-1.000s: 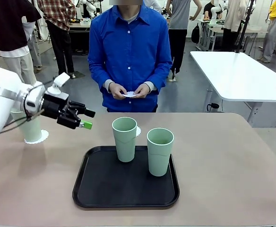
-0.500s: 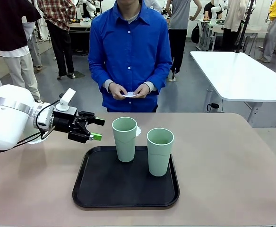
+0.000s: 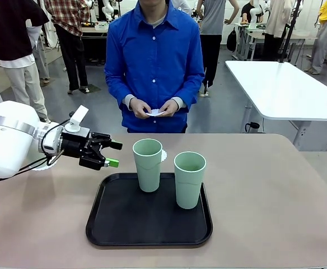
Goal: Place coasters on the table and set cups on them.
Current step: Take one Reusable plastic cup from the Flat Tray and place it on a coaster set by the human.
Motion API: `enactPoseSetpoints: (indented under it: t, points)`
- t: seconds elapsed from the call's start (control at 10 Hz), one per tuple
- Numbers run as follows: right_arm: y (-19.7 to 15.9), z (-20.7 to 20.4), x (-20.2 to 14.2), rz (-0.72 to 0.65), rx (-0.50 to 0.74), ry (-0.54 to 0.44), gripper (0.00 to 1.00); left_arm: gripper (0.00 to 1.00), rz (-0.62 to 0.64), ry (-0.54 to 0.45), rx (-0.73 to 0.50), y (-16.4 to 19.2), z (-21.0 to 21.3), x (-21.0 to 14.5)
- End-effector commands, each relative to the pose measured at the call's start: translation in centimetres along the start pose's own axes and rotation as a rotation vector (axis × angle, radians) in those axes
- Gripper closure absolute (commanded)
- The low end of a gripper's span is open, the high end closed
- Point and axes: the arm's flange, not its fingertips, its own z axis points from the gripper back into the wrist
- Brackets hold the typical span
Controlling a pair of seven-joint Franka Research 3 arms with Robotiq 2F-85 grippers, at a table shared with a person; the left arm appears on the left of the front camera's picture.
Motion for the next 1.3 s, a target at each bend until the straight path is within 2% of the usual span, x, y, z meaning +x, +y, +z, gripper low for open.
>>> enactPoseSetpoints:
  t: [0.0, 0.2, 0.5, 0.7, 1.2]
  points:
    - [0.0, 0.0, 0.1, 0.01, 0.014, 0.0, 0.0, 0.0, -0.003, 0.066, -0.01, 1.0, -1.9, -1.6]
    - [0.0, 0.0, 0.1, 0.01, 0.014, 0.0, 0.0, 0.0, -0.006, 0.045, -0.012, 1.2, -2.8, -2.9]
    - [0.0, 0.0, 0.1, 0.01, 0.014, 0.0, 0.0, 0.0, -0.01, -0.039, 0.005, 1.4, -3.4, -4.3]
    - [0.0, 0.0, 0.1, 0.01, 0.014, 0.0, 0.0, 0.0, -0.033, -0.091, -0.063, 1.1, -4.6, -4.7]
    - [0.0, 0.0, 0.1, 0.01, 0.014, 0.0, 0.0, 0.0, -0.091, -0.114, -0.096, 0.7, -7.2, -5.0]
